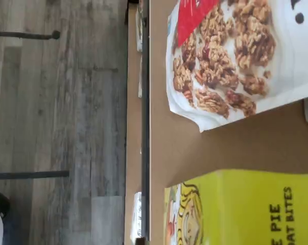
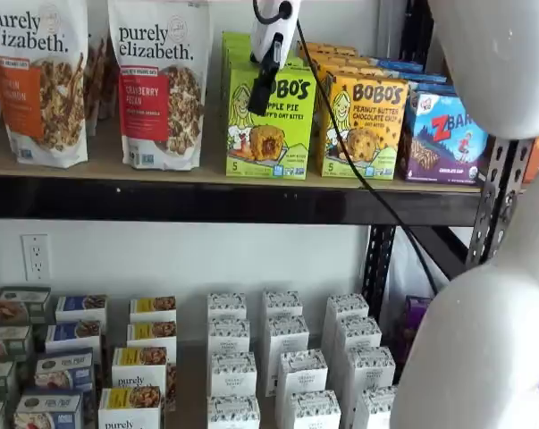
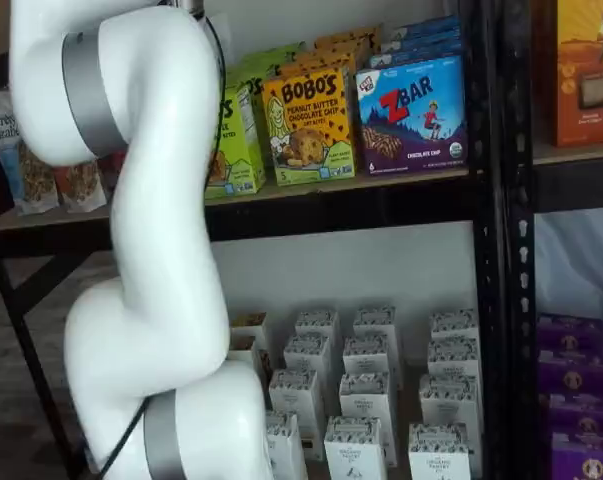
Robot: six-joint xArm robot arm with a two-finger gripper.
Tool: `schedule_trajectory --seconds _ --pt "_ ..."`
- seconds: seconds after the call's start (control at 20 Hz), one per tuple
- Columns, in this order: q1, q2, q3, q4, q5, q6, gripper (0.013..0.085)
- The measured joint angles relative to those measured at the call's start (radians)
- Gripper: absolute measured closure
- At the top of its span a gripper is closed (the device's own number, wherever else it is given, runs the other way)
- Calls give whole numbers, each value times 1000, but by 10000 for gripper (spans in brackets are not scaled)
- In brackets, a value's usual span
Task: Pick the green box on the top shelf, the fourth from the left
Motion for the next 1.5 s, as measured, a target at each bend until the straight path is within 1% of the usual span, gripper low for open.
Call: schedule_trajectory --seconds 0.05,0.2,0.45,0.55,0.6,0.65,0.95,1.05,1.1,1.15,1.3,1.35,1.4,1.45,1.5 --pt "0 1 -1 1 2 0 330" --pt "2 3 -5 -2 7 2 330" --pt "6 -7 11 -8 -16 5 330" --pt "7 -9 14 -9 -21 6 410" --pt "7 -9 15 -8 -22 6 410" --pt "7 -10 15 -9 -22 6 450" --pt "6 -13 16 -12 -24 6 450" --pt "5 -13 16 -11 -23 5 530" --pt "5 -14 16 -10 -23 5 530" --pt "4 -14 16 -10 -22 5 570" --pt "3 -15 15 -11 -18 4 570" --pt "3 -16 16 -11 -20 4 610" --pt "4 -17 17 -11 -21 4 610" --pt "4 -17 17 -11 -20 4 650" --pt "4 -17 17 -10 -20 4 650"
